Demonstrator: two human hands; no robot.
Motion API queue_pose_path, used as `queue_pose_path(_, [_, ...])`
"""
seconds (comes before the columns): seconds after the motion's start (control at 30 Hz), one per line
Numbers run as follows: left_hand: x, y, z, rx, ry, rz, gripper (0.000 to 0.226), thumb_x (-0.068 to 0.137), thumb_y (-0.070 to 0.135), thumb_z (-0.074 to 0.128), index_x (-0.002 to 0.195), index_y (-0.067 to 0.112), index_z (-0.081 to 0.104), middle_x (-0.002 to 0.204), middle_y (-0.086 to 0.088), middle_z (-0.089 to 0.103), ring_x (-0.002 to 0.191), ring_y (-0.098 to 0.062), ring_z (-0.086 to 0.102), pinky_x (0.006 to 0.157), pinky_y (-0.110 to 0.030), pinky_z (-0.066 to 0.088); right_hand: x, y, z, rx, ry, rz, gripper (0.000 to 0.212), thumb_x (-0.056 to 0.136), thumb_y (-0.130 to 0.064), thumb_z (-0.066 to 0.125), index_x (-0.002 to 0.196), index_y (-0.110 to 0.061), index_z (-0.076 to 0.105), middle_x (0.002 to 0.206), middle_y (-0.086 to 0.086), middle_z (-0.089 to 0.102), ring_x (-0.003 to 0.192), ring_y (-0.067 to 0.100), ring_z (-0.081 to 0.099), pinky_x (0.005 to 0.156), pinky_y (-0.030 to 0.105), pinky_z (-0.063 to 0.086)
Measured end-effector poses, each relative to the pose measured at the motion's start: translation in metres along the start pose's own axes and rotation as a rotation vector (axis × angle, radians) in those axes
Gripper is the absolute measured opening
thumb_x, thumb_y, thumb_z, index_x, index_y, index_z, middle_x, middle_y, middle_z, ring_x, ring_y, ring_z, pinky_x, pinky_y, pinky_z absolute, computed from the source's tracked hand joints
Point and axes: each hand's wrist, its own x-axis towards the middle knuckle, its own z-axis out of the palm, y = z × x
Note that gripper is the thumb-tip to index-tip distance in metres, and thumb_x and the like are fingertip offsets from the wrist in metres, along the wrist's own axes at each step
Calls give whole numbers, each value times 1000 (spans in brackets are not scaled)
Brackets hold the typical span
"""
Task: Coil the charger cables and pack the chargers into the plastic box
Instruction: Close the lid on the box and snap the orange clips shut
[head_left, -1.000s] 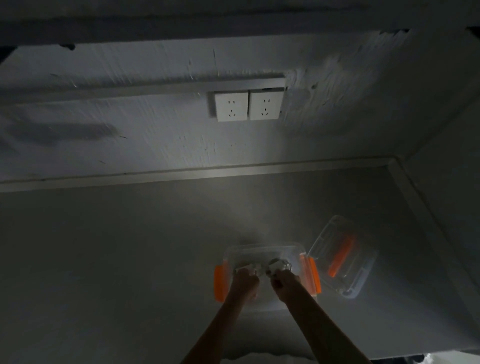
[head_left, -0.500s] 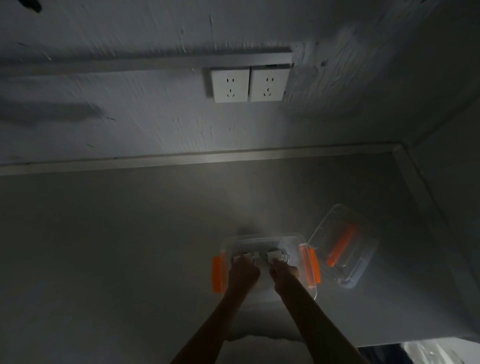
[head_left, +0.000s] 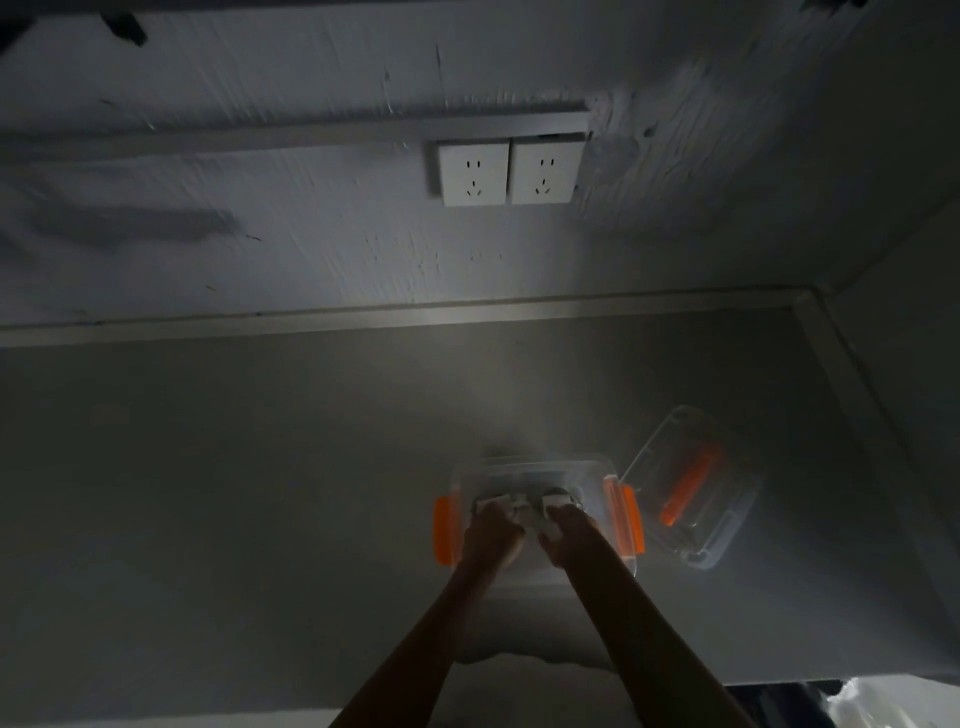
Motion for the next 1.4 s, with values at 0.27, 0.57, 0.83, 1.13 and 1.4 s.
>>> queue_pose_path(0.27, [-16, 4, 1, 38, 102, 32, 27, 85, 1, 44, 103, 3, 65, 106, -15, 69, 100, -27, 65, 81, -32, 51, -30, 4, -12, -246, 54, -52, 39, 91, -16, 60, 127, -7, 50, 127, 6, 56, 115, 18, 56, 93, 18, 44])
queue_pose_path(0.57, [-39, -18, -17, 178, 669, 120, 35, 81, 11, 51, 116, 9, 56, 106, -12, 61, 95, -33, 55, 86, -41, 43, -69, -18, -55, -376, 450, -495, 17, 93, -15, 57, 106, -20, 66, 104, 10, 67, 74, 15, 62, 62, 26, 48])
queue_pose_path(0.83, [-51, -42, -27, 5, 411, 20, 44, 92, 11, 48, 136, 15, 48, 127, -13, 61, 116, -32, 56, 98, -40, 44, -68, 10, -71, -494, 396, -380, 37, 86, -11, 66, 120, -5, 52, 108, 20, 70, 80, 28, 69, 67, 38, 57])
queue_pose_path(1.13, [-36, -68, -44, 65, 400, 105, 47, 96, 17, 44, 142, 24, 42, 133, -11, 60, 120, -32, 56, 98, -39, 44, -62, 0, -47, -341, 434, -286, 35, 80, -15, 70, 113, -20, 59, 103, 7, 75, 76, 25, 71, 75, 39, 57])
queue_pose_path(1.4, [-34, -72, -41, -28, 377, 33, 58, 90, 10, 49, 145, 24, 36, 137, -12, 55, 123, -32, 53, 100, -39, 42, -53, 10, -56, -287, 333, -268, 34, 78, -15, 72, 109, -17, 59, 96, 10, 74, 58, 22, 70, 61, 40, 59])
